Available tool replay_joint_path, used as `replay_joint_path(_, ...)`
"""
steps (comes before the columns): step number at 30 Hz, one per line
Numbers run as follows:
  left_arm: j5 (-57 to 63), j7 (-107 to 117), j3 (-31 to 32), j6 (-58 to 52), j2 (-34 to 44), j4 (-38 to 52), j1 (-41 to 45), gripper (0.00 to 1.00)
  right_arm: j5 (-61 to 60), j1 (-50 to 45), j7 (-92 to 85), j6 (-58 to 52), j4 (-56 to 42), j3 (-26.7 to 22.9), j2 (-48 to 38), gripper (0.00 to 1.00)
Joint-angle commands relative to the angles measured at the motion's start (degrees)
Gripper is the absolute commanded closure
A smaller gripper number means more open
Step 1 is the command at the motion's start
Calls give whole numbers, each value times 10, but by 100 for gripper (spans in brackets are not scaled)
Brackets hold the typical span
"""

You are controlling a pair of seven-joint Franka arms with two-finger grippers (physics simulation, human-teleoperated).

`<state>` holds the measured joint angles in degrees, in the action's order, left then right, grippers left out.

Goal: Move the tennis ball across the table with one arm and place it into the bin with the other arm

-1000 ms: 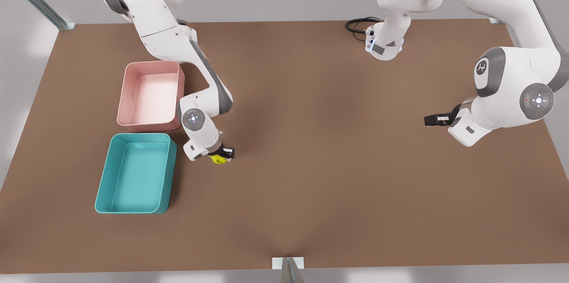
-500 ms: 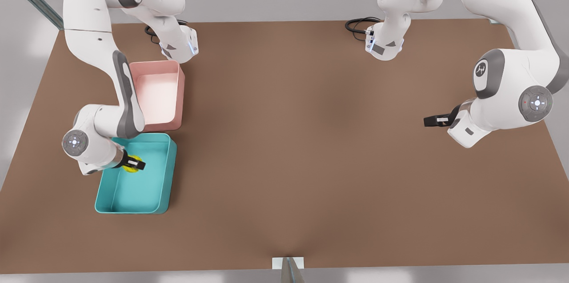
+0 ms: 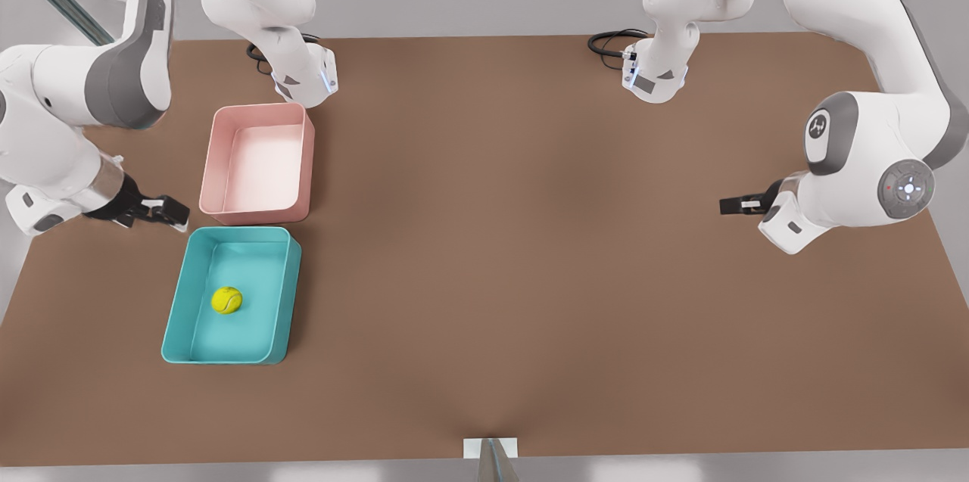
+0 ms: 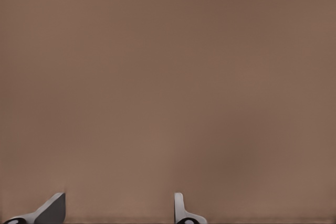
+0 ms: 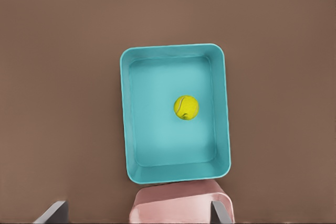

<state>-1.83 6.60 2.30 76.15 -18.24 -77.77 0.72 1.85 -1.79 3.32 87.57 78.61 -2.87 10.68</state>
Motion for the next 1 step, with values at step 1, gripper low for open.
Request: replay_joint_path(1,0,2,0,-14,0,0,1,0,2,0,-79,-93,3,1,-7,0)
